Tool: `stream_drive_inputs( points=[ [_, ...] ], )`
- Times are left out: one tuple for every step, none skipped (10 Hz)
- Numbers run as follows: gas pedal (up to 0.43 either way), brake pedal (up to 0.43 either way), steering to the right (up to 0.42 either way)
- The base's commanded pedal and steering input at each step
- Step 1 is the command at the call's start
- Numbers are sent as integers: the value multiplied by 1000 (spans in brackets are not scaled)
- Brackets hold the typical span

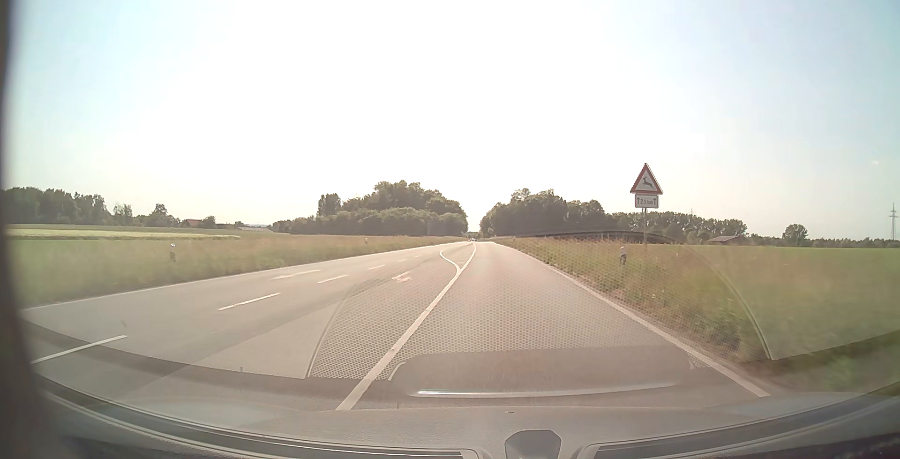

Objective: Follow the waypoints while adhering to traffic rules and regulations

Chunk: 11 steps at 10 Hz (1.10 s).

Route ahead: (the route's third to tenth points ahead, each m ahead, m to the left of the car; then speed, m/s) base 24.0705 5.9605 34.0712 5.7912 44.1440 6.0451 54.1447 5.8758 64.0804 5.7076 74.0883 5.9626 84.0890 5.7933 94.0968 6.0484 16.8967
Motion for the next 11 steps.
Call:
stream_drive_inputs(
  points=[
    [228,6,6],
    [220,6,5],
    [220,6,5],
    [209,6,5],
    [209,6,5],
    [197,6,5],
    [197,6,4],
    [189,6,4],
    [189,6,4],
    [189,6,4],
    [189,6,4]
  ],
)
